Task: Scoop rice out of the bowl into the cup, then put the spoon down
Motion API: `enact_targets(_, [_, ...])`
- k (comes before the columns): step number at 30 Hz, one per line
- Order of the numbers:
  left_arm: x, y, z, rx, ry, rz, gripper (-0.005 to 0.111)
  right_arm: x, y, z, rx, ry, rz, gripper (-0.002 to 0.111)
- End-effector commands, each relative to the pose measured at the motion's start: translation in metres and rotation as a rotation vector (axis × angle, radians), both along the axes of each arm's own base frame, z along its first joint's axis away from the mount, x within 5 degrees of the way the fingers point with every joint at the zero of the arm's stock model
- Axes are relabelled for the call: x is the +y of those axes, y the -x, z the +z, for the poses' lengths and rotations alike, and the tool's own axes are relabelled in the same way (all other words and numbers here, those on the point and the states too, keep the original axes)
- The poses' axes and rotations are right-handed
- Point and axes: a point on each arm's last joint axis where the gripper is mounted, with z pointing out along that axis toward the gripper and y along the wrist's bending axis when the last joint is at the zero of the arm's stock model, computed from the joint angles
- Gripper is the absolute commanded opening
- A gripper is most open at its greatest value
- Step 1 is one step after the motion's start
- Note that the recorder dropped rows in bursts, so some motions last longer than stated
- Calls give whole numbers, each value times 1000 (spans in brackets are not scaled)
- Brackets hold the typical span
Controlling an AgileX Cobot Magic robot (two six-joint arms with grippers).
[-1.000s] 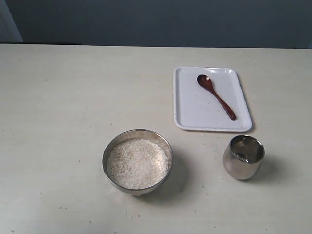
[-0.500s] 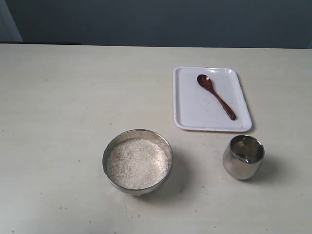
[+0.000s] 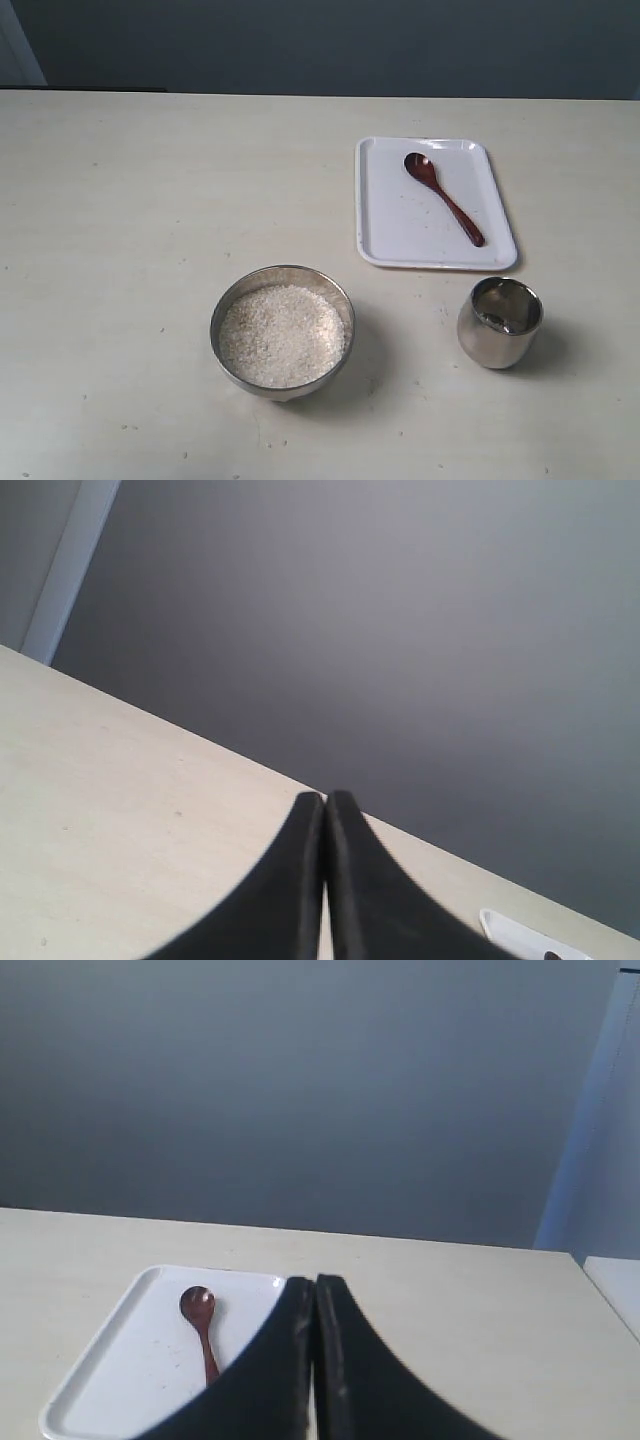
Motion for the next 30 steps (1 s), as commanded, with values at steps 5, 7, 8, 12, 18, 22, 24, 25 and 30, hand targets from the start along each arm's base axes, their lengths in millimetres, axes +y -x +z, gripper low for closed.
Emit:
enact_targets(5, [0,1,2,-14,-2,-8,0,-1,4,-40,-37,-90,-57,0])
enact_targets(7, [0,1,2,-14,-2,-8,0,-2,0,-51,-8,-110,-96,0])
enact_targets(8, [0,1,2,-14,-2,-8,0,-3,-2,-56,-3,-130,-112,0])
enact_targets(12, [0,1,2,-14,-2,-8,0,-6,-9,-77,-13,-186,-153,0])
enact_targets(18, [0,1,2,-14,-2,-8,0,-10,-14,-98,-24,-209,-190,0])
enact_targets(22, [0,1,2,-14,-2,-8,0,-10,-14,-97,-44,-193,-196,0])
enact_targets(24, [0,1,2,-14,-2,-8,0,-11,-15,-96,-54,-180,-199,0])
enact_targets(25, [0,1,2,-14,-2,-8,0,-11,-15,-96,-57,-174,-200,0])
enact_targets(30, [0,1,2,-14,-2,-8,0,-10,-14,-97,-40,-192,-194,0])
